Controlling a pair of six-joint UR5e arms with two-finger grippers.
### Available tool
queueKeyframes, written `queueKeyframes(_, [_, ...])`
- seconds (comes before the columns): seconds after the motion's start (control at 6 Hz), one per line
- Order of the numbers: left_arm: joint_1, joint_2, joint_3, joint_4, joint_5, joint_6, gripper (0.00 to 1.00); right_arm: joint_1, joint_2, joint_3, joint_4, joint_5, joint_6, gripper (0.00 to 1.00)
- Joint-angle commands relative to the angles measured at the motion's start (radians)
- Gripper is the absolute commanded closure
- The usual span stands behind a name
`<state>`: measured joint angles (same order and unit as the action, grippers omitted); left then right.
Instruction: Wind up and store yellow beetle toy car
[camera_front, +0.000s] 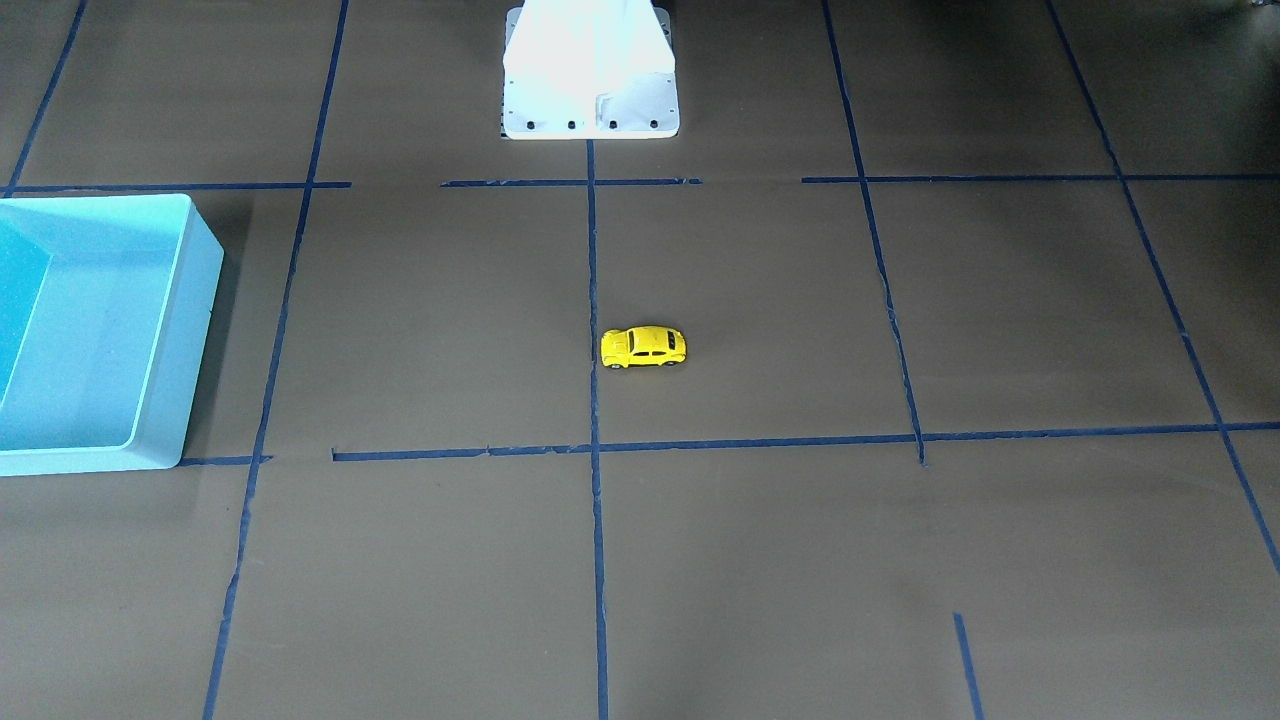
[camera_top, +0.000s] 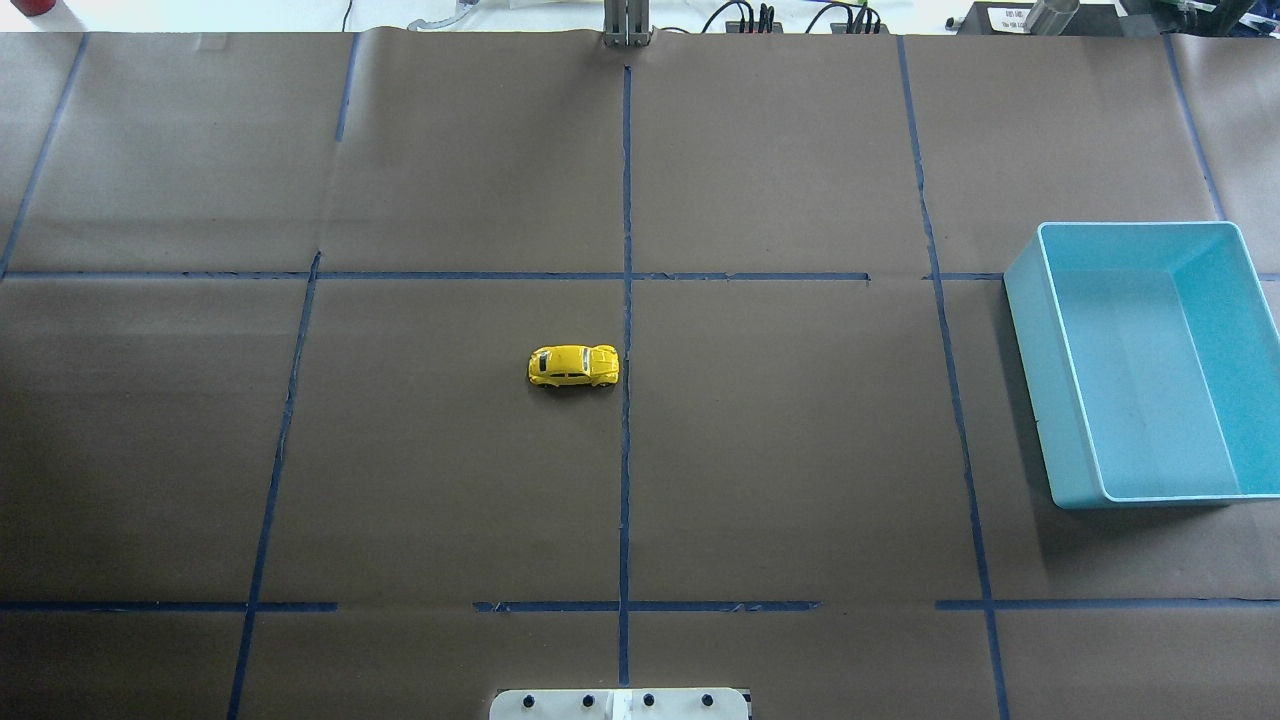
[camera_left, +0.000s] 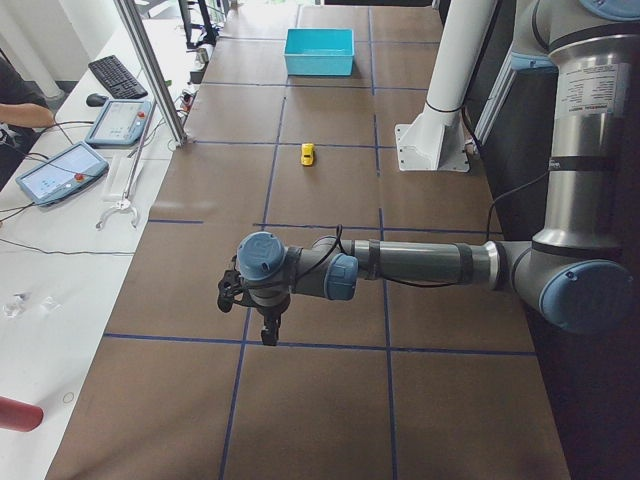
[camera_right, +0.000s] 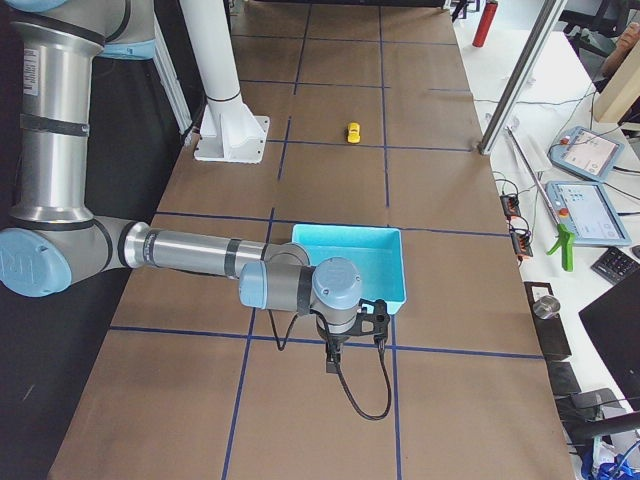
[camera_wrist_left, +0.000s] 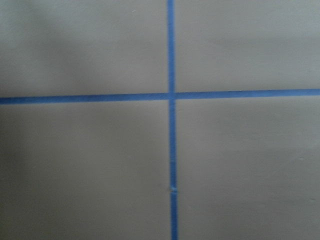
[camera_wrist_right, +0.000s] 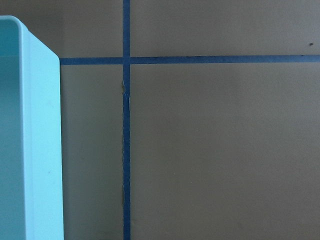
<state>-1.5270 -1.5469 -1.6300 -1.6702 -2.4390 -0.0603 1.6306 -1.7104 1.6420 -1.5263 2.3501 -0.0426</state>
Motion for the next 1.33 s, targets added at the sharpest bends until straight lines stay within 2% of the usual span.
queueKeyframes(0.0, [0.028,-0.012,-0.066,-0.003,-0.034,-0.001,0.0,0.0,0.0,0.001,0.0,0.0,0.0,0.0])
queueKeyframes(0.17, [0.132,-0.01,-0.173,0.003,-0.031,-0.009,0.0,0.0,0.0,-0.001,0.0,0.0,0.0,0.0])
queueKeyframes(0.33, [0.251,-0.028,-0.22,0.001,-0.028,-0.028,0.0,0.0,-0.006,0.002,0.0,0.0,0.0,0.0])
queueKeyframes(0.83, [0.521,-0.293,-0.235,0.004,-0.02,-0.029,0.0,-0.002,-0.011,0.002,0.002,0.0,0.0,0.0])
queueKeyframes(1.0, [0.648,-0.39,-0.235,0.004,0.017,-0.027,0.0,0.0,-0.011,0.002,0.002,0.0,0.0,0.0])
queueKeyframes(1.17, [0.763,-0.454,-0.238,0.004,0.151,-0.026,0.0,0.0,-0.011,0.001,0.002,0.0,0.0,0.0])
